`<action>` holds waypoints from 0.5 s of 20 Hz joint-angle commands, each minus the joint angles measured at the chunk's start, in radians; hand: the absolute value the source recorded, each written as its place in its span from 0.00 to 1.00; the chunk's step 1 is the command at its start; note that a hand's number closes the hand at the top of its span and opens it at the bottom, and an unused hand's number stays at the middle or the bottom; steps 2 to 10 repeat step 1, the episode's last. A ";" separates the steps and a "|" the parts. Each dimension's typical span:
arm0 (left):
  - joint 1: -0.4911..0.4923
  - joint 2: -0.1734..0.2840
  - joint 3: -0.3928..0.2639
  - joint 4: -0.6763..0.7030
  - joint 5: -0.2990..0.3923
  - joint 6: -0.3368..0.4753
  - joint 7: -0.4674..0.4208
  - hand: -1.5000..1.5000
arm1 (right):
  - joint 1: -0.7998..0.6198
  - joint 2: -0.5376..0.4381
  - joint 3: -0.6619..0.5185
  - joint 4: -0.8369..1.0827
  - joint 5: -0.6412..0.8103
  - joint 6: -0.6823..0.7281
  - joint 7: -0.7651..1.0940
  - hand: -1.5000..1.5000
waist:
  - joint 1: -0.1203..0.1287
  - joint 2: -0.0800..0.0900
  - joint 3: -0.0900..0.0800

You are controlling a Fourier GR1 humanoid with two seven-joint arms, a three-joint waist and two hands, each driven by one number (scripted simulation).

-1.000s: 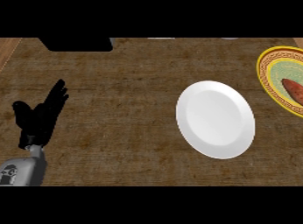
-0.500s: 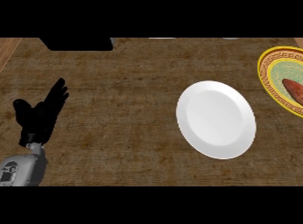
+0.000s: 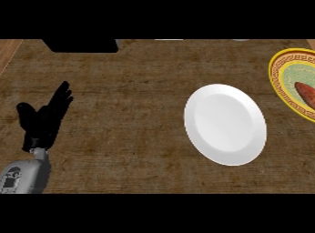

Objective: Pick the sweet potato from the plate and place it in the plate

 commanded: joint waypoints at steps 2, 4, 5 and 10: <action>0.013 0.001 0.004 0.000 -0.002 -0.010 -0.012 0.50 | 0.002 -0.036 0.023 0.053 0.003 0.001 -0.018 0.00 | 0.004 0.001 0.001; 0.013 0.001 0.004 0.000 -0.002 -0.010 -0.012 0.50 | 0.002 -0.036 0.023 0.053 0.003 0.001 -0.018 0.00 | 0.004 0.001 0.001; 0.013 0.001 0.004 0.000 -0.002 -0.010 -0.012 0.50 | 0.002 -0.036 0.023 0.053 0.003 0.001 -0.018 0.00 | 0.004 0.001 0.001; 0.013 0.001 0.004 0.000 -0.002 -0.010 -0.012 0.50 | 0.002 -0.036 0.023 0.053 0.003 0.001 -0.018 0.00 | 0.004 0.001 0.001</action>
